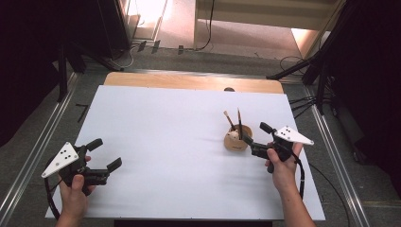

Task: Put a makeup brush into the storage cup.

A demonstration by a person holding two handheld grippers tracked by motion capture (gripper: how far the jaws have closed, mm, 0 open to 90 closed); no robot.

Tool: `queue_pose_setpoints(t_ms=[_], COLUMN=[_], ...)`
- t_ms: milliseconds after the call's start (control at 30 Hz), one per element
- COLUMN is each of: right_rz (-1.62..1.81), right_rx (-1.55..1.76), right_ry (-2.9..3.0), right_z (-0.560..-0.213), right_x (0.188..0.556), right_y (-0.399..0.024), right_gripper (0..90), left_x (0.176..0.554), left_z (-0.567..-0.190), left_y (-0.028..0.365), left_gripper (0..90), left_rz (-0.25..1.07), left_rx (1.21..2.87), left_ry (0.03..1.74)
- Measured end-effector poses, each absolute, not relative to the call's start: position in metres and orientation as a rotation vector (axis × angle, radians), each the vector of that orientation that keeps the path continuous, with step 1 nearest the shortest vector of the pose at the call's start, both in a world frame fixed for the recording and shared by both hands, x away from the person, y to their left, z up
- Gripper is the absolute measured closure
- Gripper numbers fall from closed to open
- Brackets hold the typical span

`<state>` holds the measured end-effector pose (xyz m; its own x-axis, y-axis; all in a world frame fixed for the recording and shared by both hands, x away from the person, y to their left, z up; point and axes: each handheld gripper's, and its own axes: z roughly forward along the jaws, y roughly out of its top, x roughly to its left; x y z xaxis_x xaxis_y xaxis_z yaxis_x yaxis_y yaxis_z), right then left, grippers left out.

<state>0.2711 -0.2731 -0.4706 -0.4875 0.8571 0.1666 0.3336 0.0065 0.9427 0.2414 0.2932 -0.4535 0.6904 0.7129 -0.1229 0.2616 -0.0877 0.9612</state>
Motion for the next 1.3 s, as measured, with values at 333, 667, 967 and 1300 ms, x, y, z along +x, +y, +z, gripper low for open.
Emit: queue_pose_setpoints(t_ms=[333, 667, 967, 1300], right_rz=[1.473, 1.441, 1.401, 1.39], right_rx=[1.216, 1.218, 1.213, 1.242], right_ry=[1.835, 1.843, 1.863, 1.819], right_z=[-0.469, -0.473, -0.475, -0.476], right_x=[0.251, 0.231, 0.216, 0.201], right_y=[-0.295, -0.314, -0.324, -0.345], right_gripper=[13.7, 14.2, 14.4, 14.4], left_x=[0.241, 0.241, 0.241, 0.241], left_z=[-0.454, -0.453, -0.453, -0.453], left_y=[0.293, 0.293, 0.295, 0.296], left_gripper=[0.0, 0.0, 0.0, 0.0], left_rz=[0.455, 0.464, 0.465, 0.465], left_rx=[1.66, 1.656, 1.661, 1.656], left_ry=[0.804, 0.806, 0.808, 0.811])
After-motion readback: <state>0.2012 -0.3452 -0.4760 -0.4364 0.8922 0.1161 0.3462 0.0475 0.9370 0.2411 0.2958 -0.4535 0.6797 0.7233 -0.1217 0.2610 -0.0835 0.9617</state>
